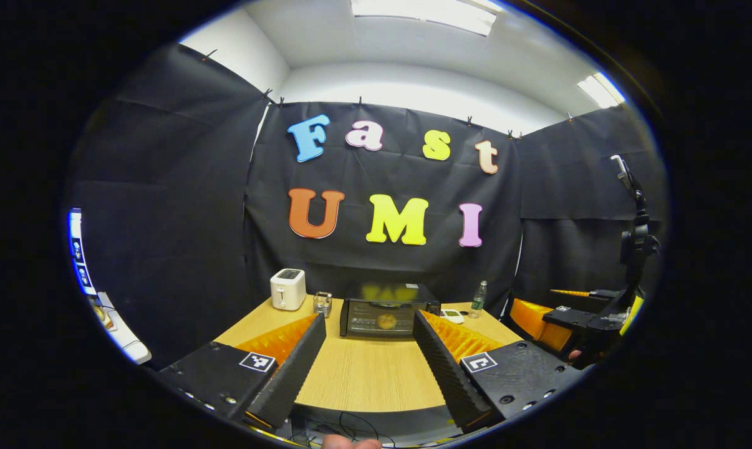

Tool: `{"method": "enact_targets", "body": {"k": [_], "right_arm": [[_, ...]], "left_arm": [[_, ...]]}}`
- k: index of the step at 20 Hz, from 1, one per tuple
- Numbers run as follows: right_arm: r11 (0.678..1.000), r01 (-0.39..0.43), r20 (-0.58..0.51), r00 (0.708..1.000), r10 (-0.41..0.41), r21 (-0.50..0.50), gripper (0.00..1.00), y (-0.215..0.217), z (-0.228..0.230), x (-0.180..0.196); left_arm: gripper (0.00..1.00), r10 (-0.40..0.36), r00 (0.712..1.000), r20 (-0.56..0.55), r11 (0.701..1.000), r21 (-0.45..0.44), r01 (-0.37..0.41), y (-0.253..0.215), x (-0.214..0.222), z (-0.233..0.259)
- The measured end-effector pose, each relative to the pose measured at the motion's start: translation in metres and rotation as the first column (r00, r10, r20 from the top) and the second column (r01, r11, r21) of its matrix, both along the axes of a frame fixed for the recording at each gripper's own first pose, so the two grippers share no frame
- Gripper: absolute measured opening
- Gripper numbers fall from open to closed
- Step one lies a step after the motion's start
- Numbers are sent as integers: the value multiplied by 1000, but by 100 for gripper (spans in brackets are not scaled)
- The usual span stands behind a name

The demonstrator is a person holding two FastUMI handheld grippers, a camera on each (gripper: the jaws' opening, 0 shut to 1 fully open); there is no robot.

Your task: Open the electric oven with the left hand, put the food in, and close the electric oven.

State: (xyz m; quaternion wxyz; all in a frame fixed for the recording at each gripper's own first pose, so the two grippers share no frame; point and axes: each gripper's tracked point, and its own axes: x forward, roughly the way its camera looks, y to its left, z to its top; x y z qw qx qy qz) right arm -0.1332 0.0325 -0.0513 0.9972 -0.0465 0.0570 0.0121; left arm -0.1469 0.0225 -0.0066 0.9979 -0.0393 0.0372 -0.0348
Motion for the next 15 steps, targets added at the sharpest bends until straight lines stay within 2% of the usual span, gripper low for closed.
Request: {"method": "enact_targets", "body": {"k": [5,15], "right_arm": [[999,-19,-2,1000,19,26,100,1,4,-4],[994,-102,18,995,101,36,100,13,11,-7]], "left_arm": [[93,18,1000,4,999,-36,-18,-2,3,4],[93,12,1000,12,1000,-26,-12,-10,-10,6]]}}
